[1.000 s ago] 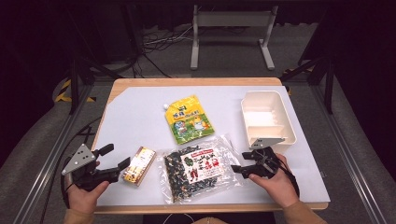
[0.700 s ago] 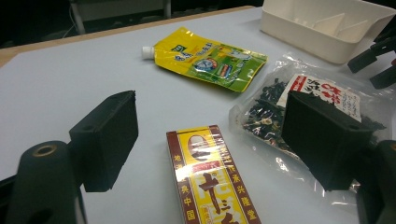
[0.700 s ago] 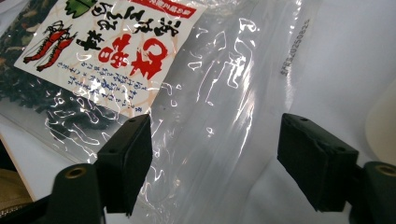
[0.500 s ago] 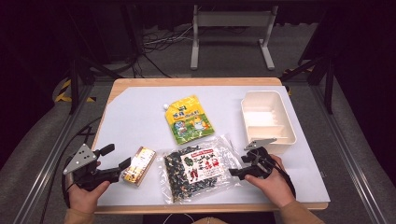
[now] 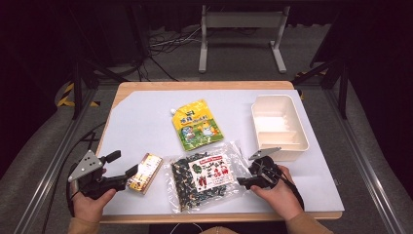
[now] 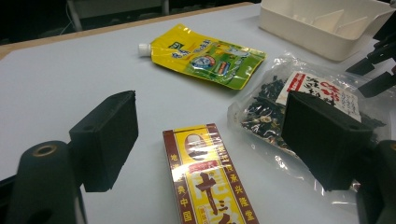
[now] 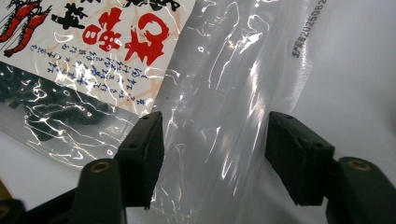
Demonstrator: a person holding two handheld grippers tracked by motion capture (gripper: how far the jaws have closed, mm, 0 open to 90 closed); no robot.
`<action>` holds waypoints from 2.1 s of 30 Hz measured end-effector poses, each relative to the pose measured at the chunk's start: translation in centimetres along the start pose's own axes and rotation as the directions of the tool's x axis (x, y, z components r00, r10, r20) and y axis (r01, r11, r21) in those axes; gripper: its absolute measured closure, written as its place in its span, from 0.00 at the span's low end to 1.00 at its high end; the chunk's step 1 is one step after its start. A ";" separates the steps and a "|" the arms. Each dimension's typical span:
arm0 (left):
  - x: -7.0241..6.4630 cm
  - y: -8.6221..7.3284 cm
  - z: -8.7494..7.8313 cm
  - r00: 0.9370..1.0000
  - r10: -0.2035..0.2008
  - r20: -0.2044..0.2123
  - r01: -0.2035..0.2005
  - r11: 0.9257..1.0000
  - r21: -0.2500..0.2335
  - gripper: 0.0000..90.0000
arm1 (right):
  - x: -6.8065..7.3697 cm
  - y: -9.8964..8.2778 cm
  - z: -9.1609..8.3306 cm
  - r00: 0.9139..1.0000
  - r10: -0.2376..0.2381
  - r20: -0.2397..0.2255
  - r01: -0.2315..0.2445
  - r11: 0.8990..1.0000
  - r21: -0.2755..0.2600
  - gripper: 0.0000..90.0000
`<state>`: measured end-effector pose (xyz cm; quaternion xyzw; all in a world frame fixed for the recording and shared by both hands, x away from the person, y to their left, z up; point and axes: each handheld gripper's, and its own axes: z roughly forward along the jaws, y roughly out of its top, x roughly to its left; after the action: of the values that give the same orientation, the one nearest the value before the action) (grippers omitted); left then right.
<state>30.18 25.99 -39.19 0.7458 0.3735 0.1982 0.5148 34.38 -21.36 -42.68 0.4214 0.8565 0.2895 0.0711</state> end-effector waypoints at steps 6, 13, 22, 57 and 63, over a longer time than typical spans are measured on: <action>-0.3 0.1 0.4 1.000 0.018 0.007 -0.018 1.000 0.006 0.22 | 0.3 0.1 0.0 0.998 0.020 -0.055 -0.019 1.000 0.014 0.76; -0.1 0.1 0.3 1.000 0.011 0.006 -0.011 1.000 -0.002 0.22 | 0.5 0.0 0.1 0.997 0.033 -0.074 -0.034 0.999 -0.006 0.86; -0.1 0.0 0.1 1.000 0.009 0.005 -0.009 1.000 -0.001 0.22 | 1.1 0.0 -0.1 0.999 0.009 -0.049 -0.011 0.999 -0.031 0.94; 0.0 -0.1 -0.1 1.000 0.006 -0.017 -0.006 1.000 0.000 0.22 | 0.8 5.7 -10.6 0.991 -0.105 -0.078 0.085 0.971 -0.226 0.99; 0.0 -0.1 -0.1 1.000 0.006 -0.018 -0.006 1.000 -0.001 0.22 | 1.3 6.6 -12.6 0.986 -0.154 -0.070 0.134 0.963 -0.235 0.99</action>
<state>30.12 26.07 -39.28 0.7448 0.3758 0.2067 0.5111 33.44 -22.74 -28.55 0.3337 0.8479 0.3990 0.1023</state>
